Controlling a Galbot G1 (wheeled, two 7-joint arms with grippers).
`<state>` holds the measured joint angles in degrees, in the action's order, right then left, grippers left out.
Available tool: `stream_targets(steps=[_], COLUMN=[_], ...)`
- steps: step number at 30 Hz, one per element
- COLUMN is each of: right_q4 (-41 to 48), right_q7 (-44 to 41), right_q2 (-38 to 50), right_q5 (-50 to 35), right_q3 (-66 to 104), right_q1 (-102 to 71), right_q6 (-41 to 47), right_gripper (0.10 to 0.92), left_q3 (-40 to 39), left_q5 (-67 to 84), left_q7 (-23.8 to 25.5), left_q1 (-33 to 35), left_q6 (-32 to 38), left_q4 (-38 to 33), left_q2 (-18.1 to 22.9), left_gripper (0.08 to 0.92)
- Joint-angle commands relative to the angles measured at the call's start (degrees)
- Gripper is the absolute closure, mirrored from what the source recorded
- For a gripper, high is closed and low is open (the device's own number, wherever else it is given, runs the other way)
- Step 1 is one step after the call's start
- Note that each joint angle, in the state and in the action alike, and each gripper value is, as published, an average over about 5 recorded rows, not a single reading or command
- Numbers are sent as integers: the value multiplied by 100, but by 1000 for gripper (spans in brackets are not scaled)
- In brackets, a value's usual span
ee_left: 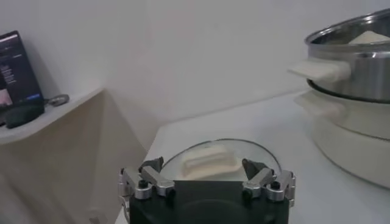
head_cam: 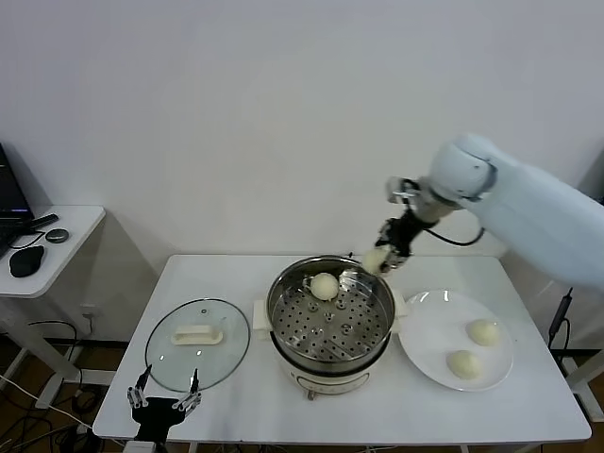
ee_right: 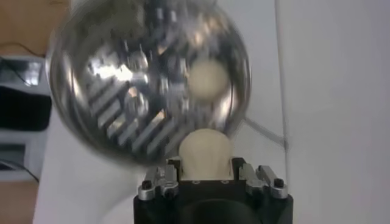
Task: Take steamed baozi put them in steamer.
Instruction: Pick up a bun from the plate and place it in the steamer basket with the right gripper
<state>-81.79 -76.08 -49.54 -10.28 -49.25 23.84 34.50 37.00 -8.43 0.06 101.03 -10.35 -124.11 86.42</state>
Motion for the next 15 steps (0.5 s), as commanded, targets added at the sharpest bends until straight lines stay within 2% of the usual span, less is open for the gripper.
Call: stream_targets(steps=[1,15], right_q4=[61,986], right_q7=[245,569], right_q2=[-1562,-2430], right_q5=[-861,345], right_q3=[-1089,-969], right_q1=[680,-738], right_q6=[700,712], right_gripper=[531,524], left_q3=[-16,27], left_q5=[30,131], left_q7=[6,11], left_q1=[-60,-47], left_q6=[-64,-108], left_q4=[-206,-287], left_q2=[81,115], left_gripper=[177,177])
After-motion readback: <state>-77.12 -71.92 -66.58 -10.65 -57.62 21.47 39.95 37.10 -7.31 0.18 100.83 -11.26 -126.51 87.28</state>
